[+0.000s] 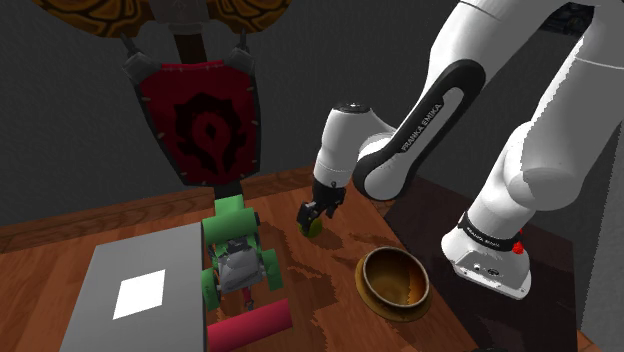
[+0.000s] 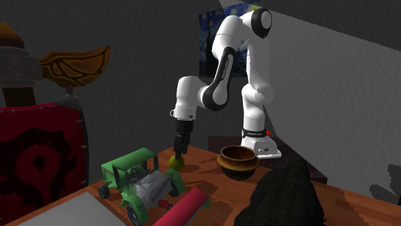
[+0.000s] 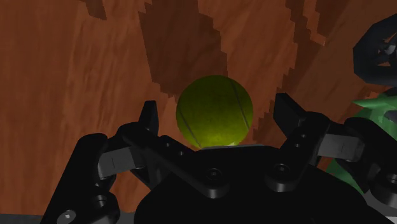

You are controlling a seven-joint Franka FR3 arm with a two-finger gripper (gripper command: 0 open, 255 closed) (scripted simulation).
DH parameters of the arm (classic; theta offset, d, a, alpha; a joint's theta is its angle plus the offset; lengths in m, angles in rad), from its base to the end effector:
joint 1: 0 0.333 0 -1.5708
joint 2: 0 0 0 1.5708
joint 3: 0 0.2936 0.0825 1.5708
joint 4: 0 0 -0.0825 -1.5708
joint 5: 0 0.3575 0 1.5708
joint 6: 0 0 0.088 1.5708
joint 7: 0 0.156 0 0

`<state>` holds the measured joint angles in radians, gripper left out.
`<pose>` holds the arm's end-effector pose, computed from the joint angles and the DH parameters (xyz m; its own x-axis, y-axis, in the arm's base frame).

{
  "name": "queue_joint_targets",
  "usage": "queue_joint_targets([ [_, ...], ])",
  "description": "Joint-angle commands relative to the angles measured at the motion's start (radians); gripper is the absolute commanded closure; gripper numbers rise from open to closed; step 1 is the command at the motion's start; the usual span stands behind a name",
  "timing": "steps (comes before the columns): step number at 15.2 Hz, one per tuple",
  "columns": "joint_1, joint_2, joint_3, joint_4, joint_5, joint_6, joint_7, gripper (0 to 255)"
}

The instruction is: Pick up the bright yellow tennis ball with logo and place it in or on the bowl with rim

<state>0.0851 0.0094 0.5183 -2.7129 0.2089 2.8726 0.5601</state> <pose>0.3471 0.2291 0.1919 0.9847 -0.1588 0.0724 -0.1465 -0.9777 -0.1507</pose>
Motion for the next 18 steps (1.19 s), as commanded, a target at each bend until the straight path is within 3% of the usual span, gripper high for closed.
queue_joint_targets([
  [1,0.000,0.046,-0.006,0.004,-0.056,0.040,0.042,0],
  [2,0.004,0.080,-0.019,0.008,-0.105,0.066,0.077,0],
  [10,0.009,0.079,-0.023,0.008,-0.103,0.066,0.076,0],
  [11,0.009,0.079,-0.023,0.008,-0.103,0.066,0.076,255],
  [18,0.009,0.079,-0.023,0.008,-0.102,0.065,0.075,255],
])
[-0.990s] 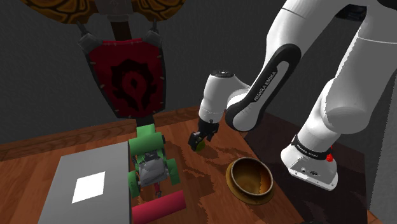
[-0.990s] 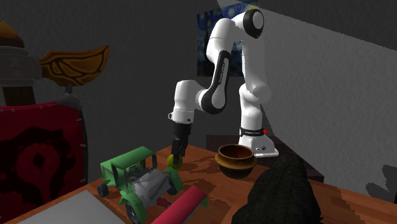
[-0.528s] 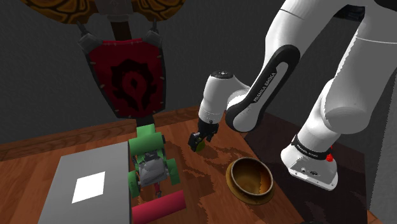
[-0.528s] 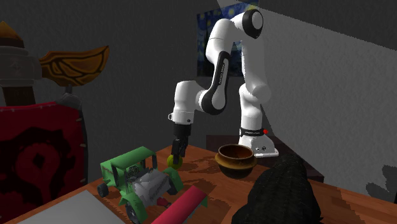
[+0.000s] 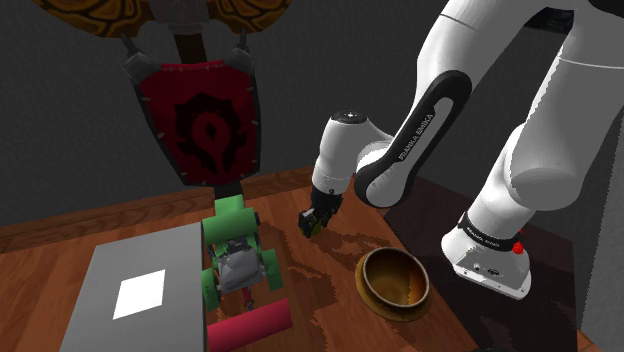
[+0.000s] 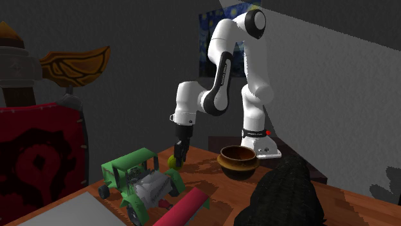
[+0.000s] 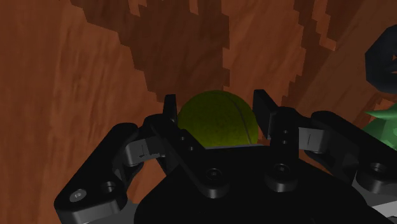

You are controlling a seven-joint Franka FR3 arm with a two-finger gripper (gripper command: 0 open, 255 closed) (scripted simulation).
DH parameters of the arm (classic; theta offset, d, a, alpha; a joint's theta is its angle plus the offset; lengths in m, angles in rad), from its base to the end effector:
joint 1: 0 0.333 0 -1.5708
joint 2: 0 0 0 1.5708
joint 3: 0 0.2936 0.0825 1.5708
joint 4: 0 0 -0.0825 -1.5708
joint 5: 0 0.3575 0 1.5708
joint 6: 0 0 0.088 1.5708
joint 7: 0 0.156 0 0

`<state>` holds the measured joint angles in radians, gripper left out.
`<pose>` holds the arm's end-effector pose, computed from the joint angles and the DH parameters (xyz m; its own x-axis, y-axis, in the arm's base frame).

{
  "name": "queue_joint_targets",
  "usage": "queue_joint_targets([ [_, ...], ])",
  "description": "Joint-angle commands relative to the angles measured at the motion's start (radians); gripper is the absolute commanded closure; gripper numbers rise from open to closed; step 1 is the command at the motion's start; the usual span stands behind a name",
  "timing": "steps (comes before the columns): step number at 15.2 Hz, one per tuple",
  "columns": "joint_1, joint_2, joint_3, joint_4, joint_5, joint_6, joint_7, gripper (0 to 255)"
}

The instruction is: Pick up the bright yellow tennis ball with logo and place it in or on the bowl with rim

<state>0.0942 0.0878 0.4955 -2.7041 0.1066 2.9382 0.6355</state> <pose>0.3482 0.2332 0.1733 0.9847 -0.1580 0.0736 -0.1455 -0.9776 -0.1524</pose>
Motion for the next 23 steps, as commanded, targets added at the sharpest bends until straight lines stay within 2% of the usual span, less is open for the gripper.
queue_joint_targets([
  [1,0.000,0.000,0.000,0.000,0.000,0.000,0.000,255],
  [2,0.000,0.001,-0.001,-0.001,-0.001,0.000,0.000,255],
  [7,-0.013,-0.094,0.034,0.000,0.112,-0.088,-0.076,255],
  [11,-0.003,-0.167,0.032,0.006,0.169,-0.161,-0.112,255],
  [23,0.022,-0.351,-0.002,0.045,0.232,-0.379,-0.148,255],
])
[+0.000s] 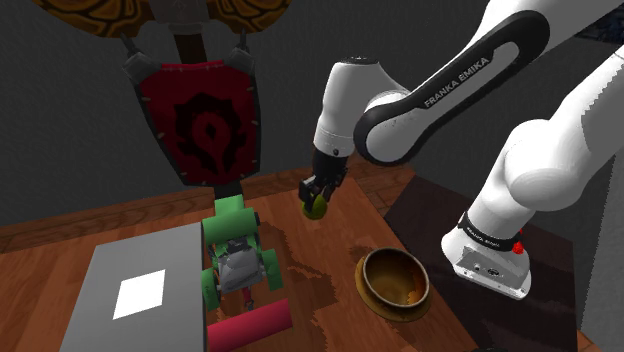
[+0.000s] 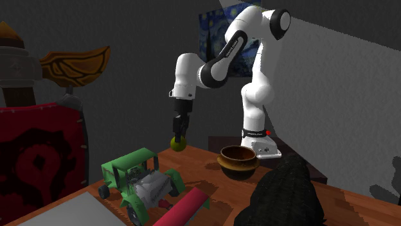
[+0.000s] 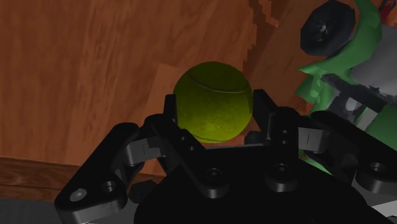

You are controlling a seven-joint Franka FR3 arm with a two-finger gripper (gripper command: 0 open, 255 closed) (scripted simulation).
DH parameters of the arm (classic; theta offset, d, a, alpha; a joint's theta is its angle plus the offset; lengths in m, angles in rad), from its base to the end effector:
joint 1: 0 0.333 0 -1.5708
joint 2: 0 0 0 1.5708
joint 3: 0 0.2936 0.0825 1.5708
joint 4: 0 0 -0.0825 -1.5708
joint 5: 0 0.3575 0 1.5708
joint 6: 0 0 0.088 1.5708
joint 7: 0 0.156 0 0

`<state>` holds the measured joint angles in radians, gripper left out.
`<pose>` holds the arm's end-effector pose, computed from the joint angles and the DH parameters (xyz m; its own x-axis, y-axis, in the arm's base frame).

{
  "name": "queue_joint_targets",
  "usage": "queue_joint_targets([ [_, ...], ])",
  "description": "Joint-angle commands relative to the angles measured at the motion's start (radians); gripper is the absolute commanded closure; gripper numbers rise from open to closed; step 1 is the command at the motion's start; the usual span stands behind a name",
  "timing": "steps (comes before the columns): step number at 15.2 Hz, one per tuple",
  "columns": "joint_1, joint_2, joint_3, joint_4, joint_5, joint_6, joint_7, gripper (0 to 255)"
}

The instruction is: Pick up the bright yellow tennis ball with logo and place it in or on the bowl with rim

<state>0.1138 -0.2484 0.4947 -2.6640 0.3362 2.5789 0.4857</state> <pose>0.3482 0.2311 0.2740 0.9846 -0.1585 0.0731 -0.1461 -0.9775 -0.1519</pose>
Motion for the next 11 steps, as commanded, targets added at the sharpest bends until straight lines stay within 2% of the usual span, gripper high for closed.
queue_joint_targets([
  [1,0.004,-0.028,-0.005,0.009,0.004,-0.037,0.001,255],
  [11,0.010,-0.139,-0.037,0.069,0.004,-0.206,0.002,255],
])
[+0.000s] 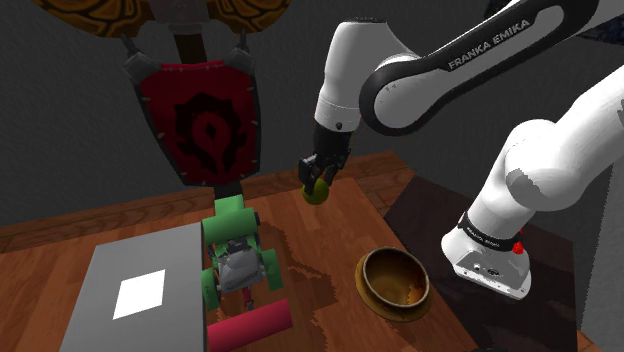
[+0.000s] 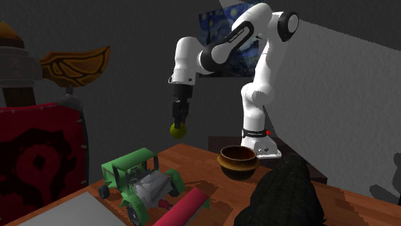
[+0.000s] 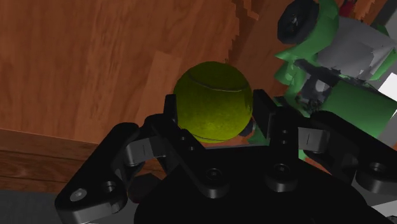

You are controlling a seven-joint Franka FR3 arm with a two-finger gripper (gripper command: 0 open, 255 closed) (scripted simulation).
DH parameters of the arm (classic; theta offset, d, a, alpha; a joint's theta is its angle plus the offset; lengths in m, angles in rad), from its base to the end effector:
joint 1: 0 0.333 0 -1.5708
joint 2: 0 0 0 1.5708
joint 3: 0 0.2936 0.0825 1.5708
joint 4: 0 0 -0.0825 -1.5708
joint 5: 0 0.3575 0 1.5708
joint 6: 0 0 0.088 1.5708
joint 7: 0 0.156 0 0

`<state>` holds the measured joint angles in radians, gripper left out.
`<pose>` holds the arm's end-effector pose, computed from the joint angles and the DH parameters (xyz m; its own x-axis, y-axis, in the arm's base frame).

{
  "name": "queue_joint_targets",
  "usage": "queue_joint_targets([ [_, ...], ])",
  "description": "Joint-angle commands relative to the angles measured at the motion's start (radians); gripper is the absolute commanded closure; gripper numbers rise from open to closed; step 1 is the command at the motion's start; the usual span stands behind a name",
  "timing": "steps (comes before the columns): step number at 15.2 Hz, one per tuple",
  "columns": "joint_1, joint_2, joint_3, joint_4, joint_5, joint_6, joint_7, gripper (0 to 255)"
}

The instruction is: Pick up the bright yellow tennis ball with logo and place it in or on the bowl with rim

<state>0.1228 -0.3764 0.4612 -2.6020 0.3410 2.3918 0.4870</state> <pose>0.3470 0.2315 0.3293 0.9846 -0.1586 0.0732 -0.1461 -0.9775 -0.1520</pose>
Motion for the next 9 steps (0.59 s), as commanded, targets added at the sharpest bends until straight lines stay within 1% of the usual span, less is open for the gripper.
queue_joint_targets([
  [1,0.001,-0.013,-0.004,0.009,-0.001,-0.022,0.001,255],
  [5,0.079,-0.164,0.014,-0.099,0.069,-0.058,0.036,255],
  [9,0.171,-0.317,0.039,-0.191,0.132,-0.114,0.094,255],
])
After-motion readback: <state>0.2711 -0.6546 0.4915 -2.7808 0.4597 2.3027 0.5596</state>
